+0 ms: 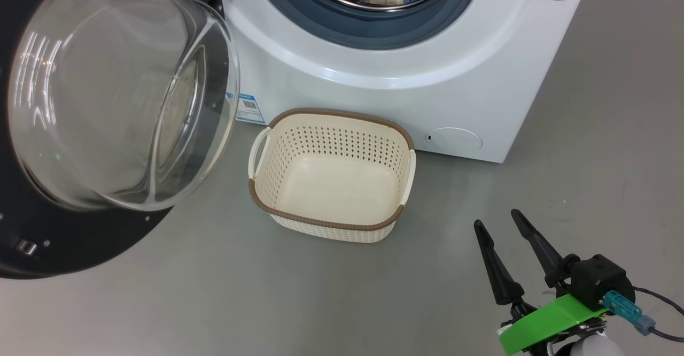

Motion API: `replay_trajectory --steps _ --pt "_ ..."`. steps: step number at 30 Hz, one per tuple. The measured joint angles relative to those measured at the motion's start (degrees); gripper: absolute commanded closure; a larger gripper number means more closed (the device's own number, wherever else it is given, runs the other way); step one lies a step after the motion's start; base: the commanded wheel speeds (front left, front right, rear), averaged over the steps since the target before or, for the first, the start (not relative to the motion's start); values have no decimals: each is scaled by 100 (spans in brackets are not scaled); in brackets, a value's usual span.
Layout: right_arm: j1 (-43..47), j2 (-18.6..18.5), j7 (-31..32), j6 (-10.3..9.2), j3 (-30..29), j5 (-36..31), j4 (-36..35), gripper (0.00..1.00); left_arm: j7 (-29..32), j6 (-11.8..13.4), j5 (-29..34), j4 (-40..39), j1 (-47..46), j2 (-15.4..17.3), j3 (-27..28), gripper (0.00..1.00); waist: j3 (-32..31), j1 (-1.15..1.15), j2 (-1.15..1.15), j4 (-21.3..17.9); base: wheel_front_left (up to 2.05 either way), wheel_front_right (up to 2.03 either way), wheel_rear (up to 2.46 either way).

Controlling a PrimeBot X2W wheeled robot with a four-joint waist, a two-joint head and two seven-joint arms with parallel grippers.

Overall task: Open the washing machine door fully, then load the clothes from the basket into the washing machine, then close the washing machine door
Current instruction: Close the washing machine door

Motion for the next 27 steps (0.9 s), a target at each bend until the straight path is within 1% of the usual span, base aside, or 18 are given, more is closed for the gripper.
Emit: replay_trajectory --steps 11,16,21,27 --pt "2 3 0 0 1 0 9 0 541 10 -185 -255 230 -142 -55 100 -102 0 0 22 0 0 0" --pt "3 3 -1 0 11 1 26 0 834 2 -470 -520 332 -207 -34 100 -126 0 0 29 0 0 0" --pt "3 3 0 0 18 3 47 0 1150 4 -568 -706 458 -236 -49 100 -130 0 0 29 0 0 0" --pt "3 4 0 0 21 4 69 0 1494 13 -813 -1006 602 -348 -71 100 -110 0 0 25 0 0 0"
